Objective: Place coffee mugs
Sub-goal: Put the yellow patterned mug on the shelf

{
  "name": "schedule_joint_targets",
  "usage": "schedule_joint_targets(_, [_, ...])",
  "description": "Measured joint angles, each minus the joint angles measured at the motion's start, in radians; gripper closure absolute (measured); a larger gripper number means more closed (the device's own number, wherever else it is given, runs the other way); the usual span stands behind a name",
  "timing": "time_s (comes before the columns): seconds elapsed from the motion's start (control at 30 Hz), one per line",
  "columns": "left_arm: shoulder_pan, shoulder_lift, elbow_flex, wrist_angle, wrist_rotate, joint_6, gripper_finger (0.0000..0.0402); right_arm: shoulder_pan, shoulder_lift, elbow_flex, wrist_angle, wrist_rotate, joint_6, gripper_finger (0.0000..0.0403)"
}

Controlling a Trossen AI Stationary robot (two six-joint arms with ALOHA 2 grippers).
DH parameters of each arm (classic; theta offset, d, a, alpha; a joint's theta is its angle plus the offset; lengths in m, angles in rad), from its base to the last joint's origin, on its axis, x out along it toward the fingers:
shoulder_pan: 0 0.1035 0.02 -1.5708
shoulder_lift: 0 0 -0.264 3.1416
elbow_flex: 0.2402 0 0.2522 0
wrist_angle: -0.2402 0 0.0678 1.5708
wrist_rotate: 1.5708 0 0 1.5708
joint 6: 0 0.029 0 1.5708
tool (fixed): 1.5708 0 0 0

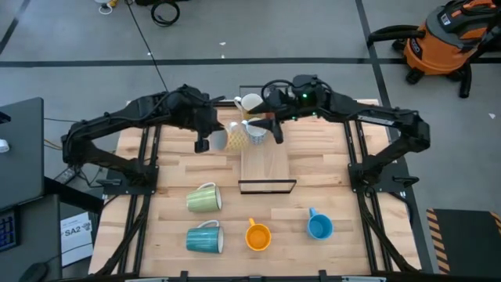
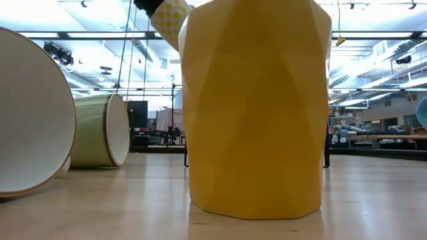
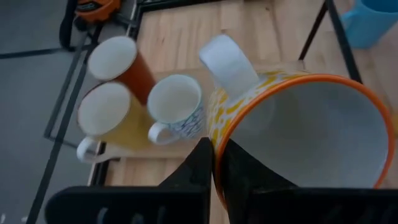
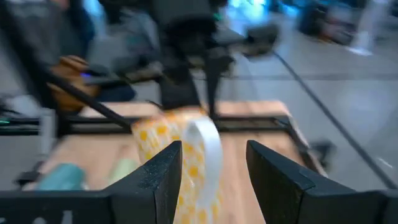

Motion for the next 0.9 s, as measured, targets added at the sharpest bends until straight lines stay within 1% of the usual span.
schedule_joint_targets(0.07, [-0.016, 0.007, 0.0, -0.004, 0.0, 0.0, 0.0381, -0.012, 0.032, 0.0, 0.044, -0.094, 0.009, 0.0218])
schedule_joint_targets(0.17, [-0.042, 0.015, 0.0, -0.003, -0.001, 0.002, 0.0381, -0.026, 0.076, 0.0, 0.085, -0.191, 0.031, 0.0218])
schedule_joint_targets(0.3, [-0.068, 0.041, 0.0, 0.002, 0.001, 0.02, 0.0381, -0.04, 0.126, 0.0, 0.118, -0.29, 0.074, 0.0218])
schedule_joint_targets(0.47, [-0.086, 0.081, 0.0, 0.003, 0.001, 0.027, 0.0381, -0.04, 0.174, 0.0, 0.147, -0.373, 0.095, 0.0217])
schedule_joint_targets(0.7, [-0.094, 0.134, 0.0, 0.011, 0.003, 0.054, 0.0381, -0.038, 0.202, -0.001, 0.122, -0.425, 0.098, 0.0217])
schedule_joint_targets(0.8, [-0.093, 0.148, 0.0, 0.013, 0.001, 0.073, 0.0381, -0.035, 0.205, 0.0, 0.115, -0.426, 0.096, 0.0218])
schedule_joint_targets(0.9, [-0.093, 0.15, 0.0, 0.016, 0.001, 0.078, 0.0381, -0.035, 0.205, 0.0, 0.079, -0.42, 0.057, 0.0218])
